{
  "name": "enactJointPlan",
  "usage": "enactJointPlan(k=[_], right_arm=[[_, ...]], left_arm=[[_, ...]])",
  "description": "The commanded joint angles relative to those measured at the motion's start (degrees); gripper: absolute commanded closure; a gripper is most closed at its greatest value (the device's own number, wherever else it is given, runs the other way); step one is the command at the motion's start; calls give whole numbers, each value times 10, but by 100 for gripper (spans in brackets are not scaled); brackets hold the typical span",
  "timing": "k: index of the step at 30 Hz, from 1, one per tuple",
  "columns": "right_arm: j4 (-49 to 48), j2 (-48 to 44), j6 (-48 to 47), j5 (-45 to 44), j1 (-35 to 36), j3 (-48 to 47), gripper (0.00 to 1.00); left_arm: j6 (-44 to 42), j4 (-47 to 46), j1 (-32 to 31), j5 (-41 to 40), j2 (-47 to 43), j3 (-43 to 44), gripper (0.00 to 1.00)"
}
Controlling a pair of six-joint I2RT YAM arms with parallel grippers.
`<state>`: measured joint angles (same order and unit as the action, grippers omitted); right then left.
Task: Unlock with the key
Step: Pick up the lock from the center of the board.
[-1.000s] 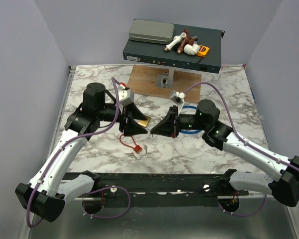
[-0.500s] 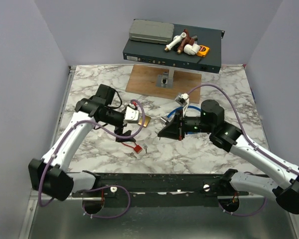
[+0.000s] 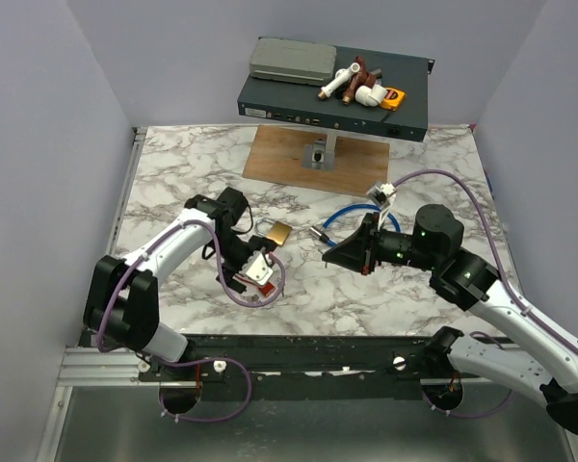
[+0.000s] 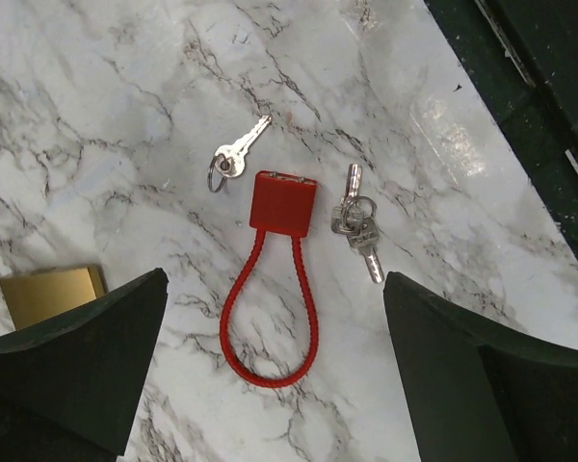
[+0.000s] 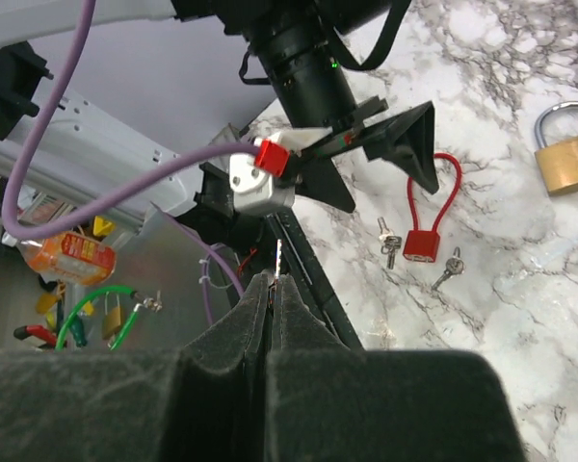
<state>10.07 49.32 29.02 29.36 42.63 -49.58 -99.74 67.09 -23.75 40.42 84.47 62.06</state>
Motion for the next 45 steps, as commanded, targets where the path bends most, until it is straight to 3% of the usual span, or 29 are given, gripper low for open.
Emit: enactJointPlan(k=[1,9,22,26,33,39,45], right_arm=[[43,-13,6,-46,-3,-9,99],[74,-9,0,-68,-3,-37,99],[109,8,-22,-85,-4,-82,99],[115,7,-20,-88,-4,-84,99],[115,2,-17,-90,-4,-82,99],[119,-2,-25,-89,-4,-82,99],[129,-8,-33,-102,-4,-86,99]], left_arm=[[-64,-47,-32,-29,34,-12,11],[-2,-90,-81,-89,103,5,34],[50,-178,-104,-150,102,-60,39],[75,-184,-117,-142,101,-55,48],[128,-198,-128,-141,98,-32,78],[197,-172,-129,-118,69,9,88],[326,-143,-165,-50,66,74,93]])
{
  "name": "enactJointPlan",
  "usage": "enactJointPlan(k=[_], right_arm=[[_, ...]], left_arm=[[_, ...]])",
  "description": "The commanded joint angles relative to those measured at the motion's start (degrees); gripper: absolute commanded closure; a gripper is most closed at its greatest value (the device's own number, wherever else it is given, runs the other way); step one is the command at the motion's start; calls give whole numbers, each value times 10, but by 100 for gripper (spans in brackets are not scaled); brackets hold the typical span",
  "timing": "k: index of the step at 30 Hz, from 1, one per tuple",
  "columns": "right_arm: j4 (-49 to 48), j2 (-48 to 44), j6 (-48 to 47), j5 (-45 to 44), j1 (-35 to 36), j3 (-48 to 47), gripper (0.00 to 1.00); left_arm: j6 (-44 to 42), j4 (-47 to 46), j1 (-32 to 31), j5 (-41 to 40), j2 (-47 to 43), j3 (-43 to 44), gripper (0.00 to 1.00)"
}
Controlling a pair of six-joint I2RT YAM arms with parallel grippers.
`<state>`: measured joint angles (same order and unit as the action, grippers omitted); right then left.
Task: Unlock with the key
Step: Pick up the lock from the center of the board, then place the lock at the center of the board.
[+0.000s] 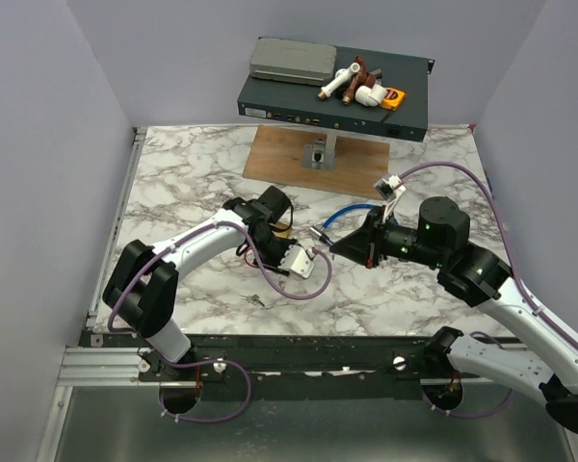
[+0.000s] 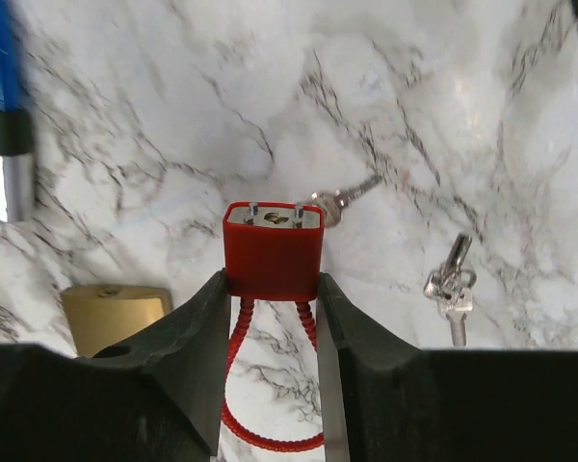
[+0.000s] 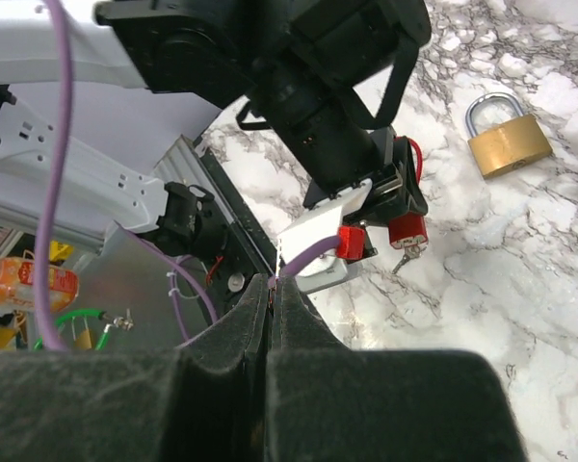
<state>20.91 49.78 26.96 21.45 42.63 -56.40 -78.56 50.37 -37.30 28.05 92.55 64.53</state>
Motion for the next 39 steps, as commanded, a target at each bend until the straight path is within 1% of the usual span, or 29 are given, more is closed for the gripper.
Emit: enactJointPlan(k=[1,4,8,12,17,20,24,28,30,35,38,39], right_arm=[[22,-15,-14,-26,-4,-18,99],[27,-21,-14,-40,-4,-19,99],[45,-31,-17,-74,-4,-29,99],[78,-44,-31,-114,-4,-58,99],[129,-59,-29,-149,-4,-81,99],[163,-71,-21,-171,-4,-79,99],[177,-84,-11,-188,-4,-81,99],[174,-76,-12,-192,-4,-93,99],[171,-71,-12,-184,-4,-100,99],[172,-60,-11,-167,-3,-118,99],[183,-49,-12,-157,-4,-139,99],[189,-44,-12,-155,-4,-148,99]], left_arm=[[135,23,-36,86,-10,61,93],[186,7,-61,103,13,83,93],[220,-38,-88,88,40,72,92],[260,-70,-102,76,65,65,87],[298,-108,-104,75,85,64,77],[317,-140,-104,73,83,50,76],[322,-172,-112,58,85,31,70],[294,-178,-138,19,102,23,65],[289,-176,-148,-3,116,26,64],[292,-173,-157,-30,145,34,56],[296,-158,-162,-30,164,48,47],[298,-155,-163,-27,169,50,46]])
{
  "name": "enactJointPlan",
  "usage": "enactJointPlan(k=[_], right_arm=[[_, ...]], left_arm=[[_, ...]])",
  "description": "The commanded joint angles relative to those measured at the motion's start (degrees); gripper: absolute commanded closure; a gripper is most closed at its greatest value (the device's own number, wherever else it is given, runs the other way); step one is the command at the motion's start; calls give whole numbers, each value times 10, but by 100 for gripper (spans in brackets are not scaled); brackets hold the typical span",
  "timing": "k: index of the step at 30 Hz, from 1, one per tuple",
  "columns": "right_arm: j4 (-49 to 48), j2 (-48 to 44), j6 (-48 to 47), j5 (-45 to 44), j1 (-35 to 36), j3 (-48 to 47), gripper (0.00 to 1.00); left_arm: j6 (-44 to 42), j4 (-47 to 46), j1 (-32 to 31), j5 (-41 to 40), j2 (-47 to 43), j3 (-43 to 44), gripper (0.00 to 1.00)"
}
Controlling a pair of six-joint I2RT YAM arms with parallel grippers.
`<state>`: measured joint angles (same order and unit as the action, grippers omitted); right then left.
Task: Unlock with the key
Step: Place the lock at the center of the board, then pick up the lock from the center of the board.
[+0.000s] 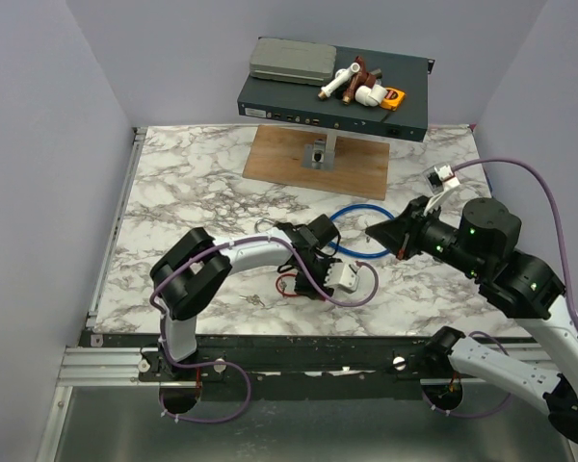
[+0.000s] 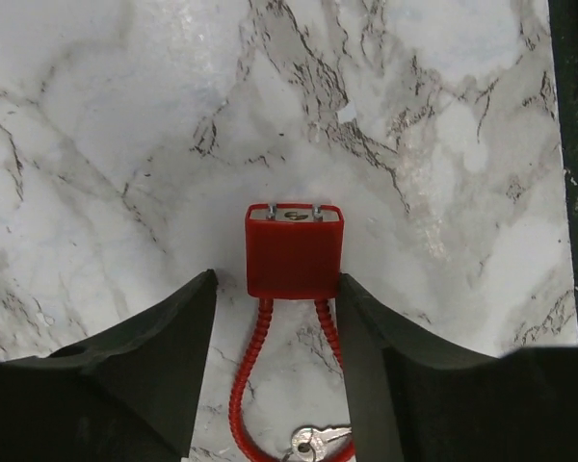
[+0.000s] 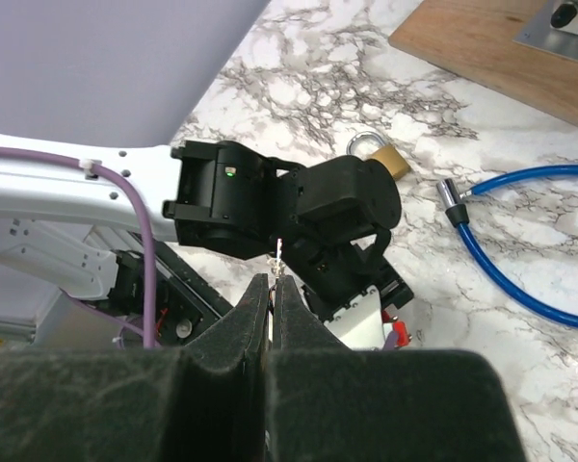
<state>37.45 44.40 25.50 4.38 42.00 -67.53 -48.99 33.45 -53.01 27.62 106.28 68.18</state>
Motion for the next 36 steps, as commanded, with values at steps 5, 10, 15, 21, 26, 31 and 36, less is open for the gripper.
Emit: enactJointPlan(k=[5,10,15,21,26,31,36], right_arm=[[40,23,-2,24,3,-67,99],[42,30,-6,30,3,-76,99],[42,32,-8,31,3,-76,99],[46,39,-7,29,3,-87,99],[53,51,-14,29,3,-101,99],[54,63,-21,29,3,-117,99],[41,85,-32,43,2,-129,99]], left_arm=[[12,5,-9,-17,42,9,38],[18,-36,-9,-12,17,-31,31],[18,-49,-11,-6,2,-49,25],[56,-98,-11,-11,-3,-73,40],[86,-132,-11,2,-14,-105,58],[126,-148,-10,8,-31,-114,90],[137,-41,15,17,-98,-50,100]])
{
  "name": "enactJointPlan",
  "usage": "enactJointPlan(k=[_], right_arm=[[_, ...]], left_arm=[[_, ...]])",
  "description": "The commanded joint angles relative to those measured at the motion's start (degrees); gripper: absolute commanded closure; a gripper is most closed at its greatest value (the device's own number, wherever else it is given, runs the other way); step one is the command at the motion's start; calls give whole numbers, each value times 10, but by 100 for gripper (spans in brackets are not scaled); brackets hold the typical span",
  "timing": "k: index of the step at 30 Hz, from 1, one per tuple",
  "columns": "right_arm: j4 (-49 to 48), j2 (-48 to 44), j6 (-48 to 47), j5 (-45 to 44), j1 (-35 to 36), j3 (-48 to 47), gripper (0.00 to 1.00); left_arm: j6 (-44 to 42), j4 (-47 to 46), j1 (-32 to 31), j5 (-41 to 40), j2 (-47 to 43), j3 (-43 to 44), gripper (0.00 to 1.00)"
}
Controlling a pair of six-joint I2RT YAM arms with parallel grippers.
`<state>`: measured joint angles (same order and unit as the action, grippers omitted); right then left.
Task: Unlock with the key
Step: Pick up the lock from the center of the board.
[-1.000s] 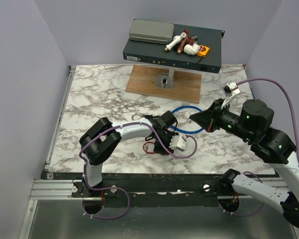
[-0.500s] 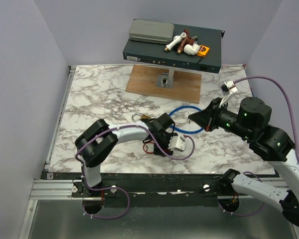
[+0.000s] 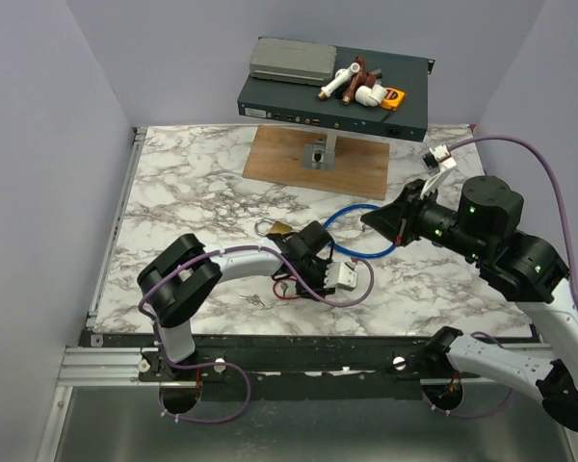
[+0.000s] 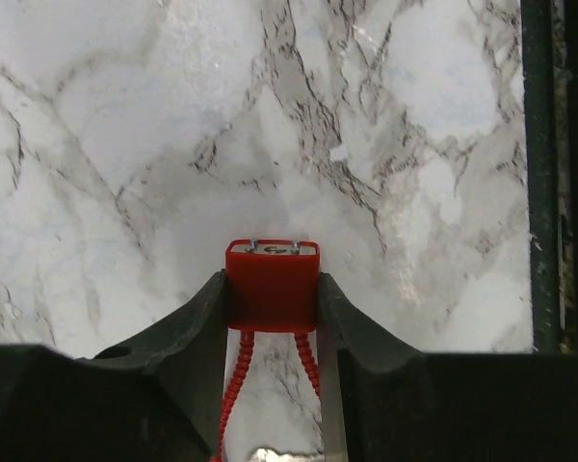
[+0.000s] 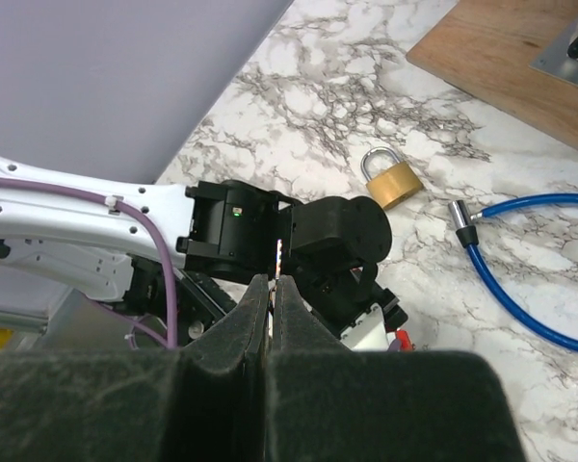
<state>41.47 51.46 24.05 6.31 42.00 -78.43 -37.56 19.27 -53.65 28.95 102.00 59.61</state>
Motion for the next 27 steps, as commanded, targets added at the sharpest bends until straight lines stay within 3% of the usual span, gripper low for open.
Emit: enactJointPlan(k=[1,7,13,21,27], right_arm=[[-5,18,-21,25,3,-20,99],[-47,50,-37,54,3,-32,99],[-73,86,-48,118,3,-49,99],[-47,150,-75,278,3,-81,99],[-3,206,-121,375,3,-130,99]], left_arm=[[20,129,31,8,-76,54,100],[-25,319,75,36,-194,159,100],[-140,408,88,34,-343,202,100],[-250,326,109,-10,-548,105,100],[-318,234,114,-56,-606,60,100]])
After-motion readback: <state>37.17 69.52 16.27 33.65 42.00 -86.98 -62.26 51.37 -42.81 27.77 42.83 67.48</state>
